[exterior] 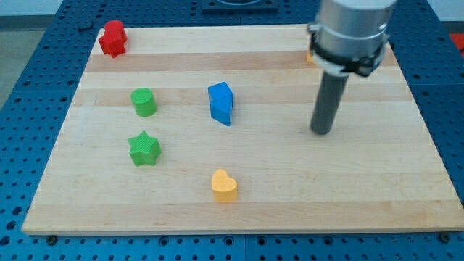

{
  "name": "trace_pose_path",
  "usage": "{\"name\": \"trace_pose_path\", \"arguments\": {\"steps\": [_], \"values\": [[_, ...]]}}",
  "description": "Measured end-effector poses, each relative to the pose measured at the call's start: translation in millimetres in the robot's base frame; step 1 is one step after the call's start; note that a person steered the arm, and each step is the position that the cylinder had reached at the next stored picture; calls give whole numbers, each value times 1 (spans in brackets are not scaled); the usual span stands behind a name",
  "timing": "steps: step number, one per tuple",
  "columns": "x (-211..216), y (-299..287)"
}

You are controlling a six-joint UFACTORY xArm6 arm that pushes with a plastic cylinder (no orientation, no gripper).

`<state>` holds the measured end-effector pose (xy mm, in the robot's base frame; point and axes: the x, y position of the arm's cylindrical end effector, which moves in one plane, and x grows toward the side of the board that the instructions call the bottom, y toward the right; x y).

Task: Move yellow hexagon closer to yellow heart

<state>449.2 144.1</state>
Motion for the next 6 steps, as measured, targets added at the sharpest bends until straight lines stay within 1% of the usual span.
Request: {"name": "trace_pose_path", "arguments": {"steps": [2,3,4,5,6], "values": [[-77,76],[-136,100],[-187,102],[-191,101],[-195,85]]}}
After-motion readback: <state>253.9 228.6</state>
